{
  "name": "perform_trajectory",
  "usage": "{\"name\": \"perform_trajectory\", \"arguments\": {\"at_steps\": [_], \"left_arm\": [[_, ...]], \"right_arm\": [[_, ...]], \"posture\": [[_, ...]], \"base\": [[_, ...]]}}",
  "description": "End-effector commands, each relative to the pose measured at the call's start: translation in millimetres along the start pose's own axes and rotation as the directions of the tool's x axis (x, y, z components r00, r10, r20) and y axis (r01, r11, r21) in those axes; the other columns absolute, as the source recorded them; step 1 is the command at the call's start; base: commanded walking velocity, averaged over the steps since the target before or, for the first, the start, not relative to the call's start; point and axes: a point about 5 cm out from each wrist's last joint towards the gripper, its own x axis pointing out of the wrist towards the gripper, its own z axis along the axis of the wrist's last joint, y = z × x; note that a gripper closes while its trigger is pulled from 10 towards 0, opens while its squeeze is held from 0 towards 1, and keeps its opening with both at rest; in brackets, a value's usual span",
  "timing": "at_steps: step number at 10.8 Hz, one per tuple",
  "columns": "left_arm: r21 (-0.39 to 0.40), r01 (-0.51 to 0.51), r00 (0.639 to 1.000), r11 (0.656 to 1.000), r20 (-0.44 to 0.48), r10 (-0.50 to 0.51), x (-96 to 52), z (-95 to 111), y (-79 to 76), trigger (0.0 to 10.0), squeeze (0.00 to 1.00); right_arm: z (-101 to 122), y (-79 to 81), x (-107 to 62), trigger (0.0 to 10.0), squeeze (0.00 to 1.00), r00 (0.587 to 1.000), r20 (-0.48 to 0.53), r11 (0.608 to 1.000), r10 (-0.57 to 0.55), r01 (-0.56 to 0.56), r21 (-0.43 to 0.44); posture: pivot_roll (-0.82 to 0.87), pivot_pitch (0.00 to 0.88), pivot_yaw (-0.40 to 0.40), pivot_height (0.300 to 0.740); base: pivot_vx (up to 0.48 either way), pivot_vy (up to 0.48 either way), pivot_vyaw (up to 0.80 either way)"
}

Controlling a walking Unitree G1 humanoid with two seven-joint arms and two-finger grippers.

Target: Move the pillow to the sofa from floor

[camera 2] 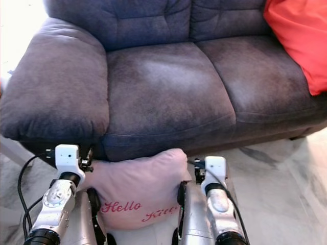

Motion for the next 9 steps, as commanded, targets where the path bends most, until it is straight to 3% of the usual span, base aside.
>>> {"name": "perform_trajectory", "arguments": {"at_steps": [1,3,5,6,9], "left_arm": [[0.006,0.015,1.0,1.0,-0.006,-0.015,-0.2,0,-2.0,10.0,0.0],[0.006,0.021,1.0,1.0,-0.005,-0.021,1.1,2,-3.1,10.0,0.0],[0.007,0.025,1.0,1.0,-0.002,-0.025,1.4,4,-3.4,10.0,0.0],[0.007,0.03,1.0,1.0,0.006,-0.03,1.3,7,-3.4,10.0,0.0],[0.004,0.048,0.996,0.999,0.069,-0.048,5.5,31,-2.7,10.0,0.0]], "right_arm": [[-1,1.5,1.6,10.0,1.0,0.999,-0.025,0.998,0.021,-0.019,0.052],[13,-3.3,13.9,10.0,1.0,0.996,-0.05,0.986,0.079,-0.071,0.153],[25,-7.7,22.4,10.0,1.0,0.992,-0.082,0.989,0.096,-0.086,0.119],[32,-4.5,26.0,10.0,0.0,0.988,-0.076,0.986,0.136,-0.127,0.112],[42,5.8,31.3,10.0,0.0,0.971,-0.07,0.964,0.23,-0.218,0.153]], "posture": [[0.03,0.104,-0.029,0.473],[0.03,0.122,-0.027,0.473],[0.04,0.143,-0.028,0.473],[0.05,0.161,-0.028,0.473],[0.08,0.236,-0.032,0.473]], "base": [[0.0,0.0,0.0],[0.0,0.0,0.0],[0.0,0.0,0.0],[0.0,0.0,0.0],[0.0,0.0,0.0]]}}
